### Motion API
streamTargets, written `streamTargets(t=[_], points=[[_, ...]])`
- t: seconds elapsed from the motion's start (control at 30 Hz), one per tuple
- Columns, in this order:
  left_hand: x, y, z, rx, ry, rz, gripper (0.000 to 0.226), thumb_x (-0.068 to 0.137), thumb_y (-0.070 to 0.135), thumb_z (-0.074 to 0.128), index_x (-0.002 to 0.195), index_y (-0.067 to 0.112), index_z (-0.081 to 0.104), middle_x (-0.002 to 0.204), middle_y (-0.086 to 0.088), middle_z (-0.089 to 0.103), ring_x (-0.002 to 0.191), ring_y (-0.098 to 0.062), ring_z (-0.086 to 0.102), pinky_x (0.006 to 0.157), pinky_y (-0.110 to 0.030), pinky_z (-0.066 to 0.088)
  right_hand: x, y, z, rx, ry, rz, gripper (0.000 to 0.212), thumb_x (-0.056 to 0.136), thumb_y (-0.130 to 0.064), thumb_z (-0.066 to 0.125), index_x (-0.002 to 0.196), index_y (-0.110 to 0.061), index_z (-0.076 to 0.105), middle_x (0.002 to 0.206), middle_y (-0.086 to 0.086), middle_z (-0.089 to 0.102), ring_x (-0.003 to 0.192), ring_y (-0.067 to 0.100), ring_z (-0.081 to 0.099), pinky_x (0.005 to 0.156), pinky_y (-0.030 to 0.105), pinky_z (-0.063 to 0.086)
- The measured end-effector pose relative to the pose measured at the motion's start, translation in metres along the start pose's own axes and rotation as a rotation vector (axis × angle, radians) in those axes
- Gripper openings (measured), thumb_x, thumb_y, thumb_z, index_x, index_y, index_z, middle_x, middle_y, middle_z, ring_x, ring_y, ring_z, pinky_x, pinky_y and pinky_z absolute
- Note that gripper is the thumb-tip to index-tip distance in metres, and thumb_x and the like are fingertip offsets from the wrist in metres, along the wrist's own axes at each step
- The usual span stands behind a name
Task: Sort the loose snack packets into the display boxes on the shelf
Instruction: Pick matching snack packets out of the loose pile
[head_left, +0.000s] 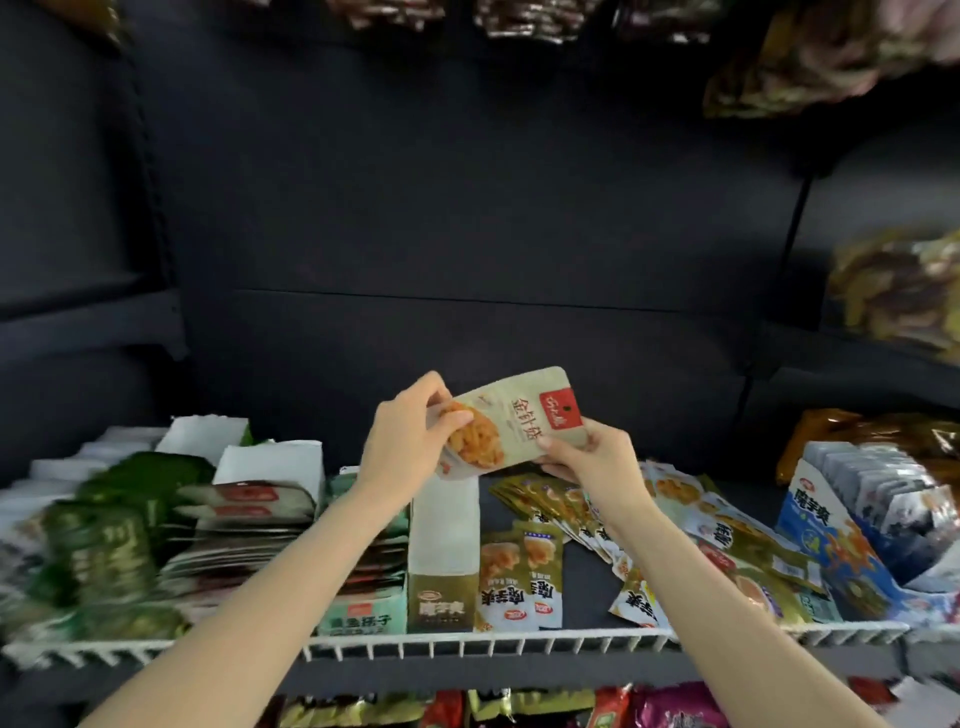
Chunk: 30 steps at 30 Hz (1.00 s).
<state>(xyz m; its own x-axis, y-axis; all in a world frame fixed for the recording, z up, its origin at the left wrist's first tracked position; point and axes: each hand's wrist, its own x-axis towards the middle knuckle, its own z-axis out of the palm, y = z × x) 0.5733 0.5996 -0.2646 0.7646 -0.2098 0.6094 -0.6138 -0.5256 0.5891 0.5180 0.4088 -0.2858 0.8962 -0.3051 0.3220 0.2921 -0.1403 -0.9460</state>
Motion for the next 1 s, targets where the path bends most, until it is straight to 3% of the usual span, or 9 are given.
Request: streamTargets(t=[0.13, 0.33, 0.43, 0.57, 0.67, 0.77, 0.87, 0.93, 1.0], points=[[-0.008, -0.025, -0.064, 0.055, 0.125, -0.014, 0.013, 0.087, 0.032, 0.063, 0.083, 0.022, 0.056, 0.087, 0.007, 0.066, 0.086, -0.015, 0.062, 0.071, -0.036, 0.051, -0.003, -0.028, 0.064, -0.133, -0.053, -0.188, 0.017, 0.086, -0.009, 0.065, 0.087, -0.026, 0.068, 0.092, -0.005, 0.073, 0.088, 0.011, 0.069, 0.078, 0.032, 0.058], [-0.023, -0.065, -0.134, 0.143, 0.172, -0.101, 0.010, 0.087, 0.025, 0.065, 0.083, 0.019, 0.057, 0.079, 0.004, 0.063, 0.075, -0.013, 0.059, 0.058, -0.022, 0.043, -0.004, -0.047, 0.144, -0.296, -0.116, -0.312, 0.009, 0.089, -0.012, 0.063, 0.087, -0.016, 0.070, 0.088, -0.008, 0.071, 0.082, 0.009, 0.065, 0.078, 0.038, 0.055], [-0.032, -0.089, -0.155, 0.219, 0.068, -0.181, 0.010, 0.086, 0.024, 0.066, 0.082, 0.018, 0.059, 0.080, 0.003, 0.067, 0.079, -0.017, 0.064, 0.066, -0.030, 0.049, -0.007, -0.048, 0.175, -0.496, -0.127, -0.382, 0.009, 0.089, -0.017, 0.062, 0.087, -0.017, 0.070, 0.086, -0.007, 0.071, 0.081, 0.014, 0.063, 0.074, 0.040, 0.053], [-0.045, -0.099, -0.168, 0.104, 0.130, -0.087, 0.018, 0.086, 0.015, 0.066, 0.102, 0.021, 0.059, 0.090, 0.013, 0.062, 0.083, 0.004, 0.056, 0.073, -0.005, 0.038, -0.010, -0.046, 0.201, -0.870, -0.240, -0.447, 0.010, 0.091, -0.022, 0.055, 0.086, -0.020, 0.062, 0.087, -0.005, 0.067, 0.085, 0.020, 0.061, 0.069, 0.034, 0.050], [-0.050, -0.105, -0.170, 0.161, 0.080, 0.002, 0.016, 0.087, 0.015, 0.064, 0.100, 0.024, 0.061, 0.092, 0.013, 0.063, 0.086, 0.002, 0.058, 0.078, -0.016, 0.045, -0.010, -0.043, 0.213, -1.122, -0.360, -0.453, 0.011, 0.092, -0.016, 0.047, 0.091, -0.017, 0.058, 0.094, -0.001, 0.064, 0.086, 0.026, 0.060, 0.061, 0.031, 0.040], [-0.054, -0.111, -0.170, 0.353, -0.059, -0.044, 0.010, 0.090, 0.022, 0.060, 0.084, 0.031, 0.060, 0.084, 0.014, 0.060, 0.073, -0.002, 0.056, 0.064, -0.023, 0.045, -0.014, -0.039, 0.219, -1.084, -0.411, -0.435, 0.020, 0.093, -0.013, 0.044, 0.103, -0.020, 0.060, 0.099, 0.000, 0.062, 0.090, 0.025, 0.059, 0.066, 0.033, 0.046], [-0.056, -0.113, -0.170, 0.450, -0.134, -0.088, 0.008, 0.092, 0.027, 0.057, 0.094, 0.027, 0.065, 0.089, 0.013, 0.064, 0.068, -0.003, 0.055, 0.053, -0.016, 0.035, -0.016, -0.030, 0.218, -0.939, -0.409, -0.372, 0.018, 0.092, -0.016, 0.048, 0.102, -0.021, 0.062, 0.098, -0.001, 0.067, 0.088, 0.020, 0.062, 0.075, 0.038, 0.053], [-0.056, -0.110, -0.169, 0.441, -0.151, -0.086, 0.012, 0.092, 0.029, 0.056, 0.097, 0.026, 0.066, 0.091, 0.012, 0.067, 0.065, -0.006, 0.058, 0.051, -0.017, 0.039, -0.016, -0.027, 0.215, -0.910, -0.446, -0.316, 0.024, 0.091, -0.014, 0.047, 0.107, -0.020, 0.065, 0.102, 0.001, 0.068, 0.092, 0.021, 0.062, 0.080, 0.036, 0.053], [-0.055, -0.104, -0.165, 0.406, -0.164, -0.085, 0.012, 0.092, 0.030, 0.056, 0.096, 0.026, 0.066, 0.091, 0.011, 0.068, 0.068, -0.008, 0.062, 0.059, -0.024, 0.050, -0.018, -0.027, 0.211, -0.838, -0.496, -0.280, 0.031, 0.092, -0.010, 0.044, 0.112, -0.017, 0.066, 0.109, 0.000, 0.067, 0.097, 0.016, 0.062, 0.083, 0.024, 0.048]])
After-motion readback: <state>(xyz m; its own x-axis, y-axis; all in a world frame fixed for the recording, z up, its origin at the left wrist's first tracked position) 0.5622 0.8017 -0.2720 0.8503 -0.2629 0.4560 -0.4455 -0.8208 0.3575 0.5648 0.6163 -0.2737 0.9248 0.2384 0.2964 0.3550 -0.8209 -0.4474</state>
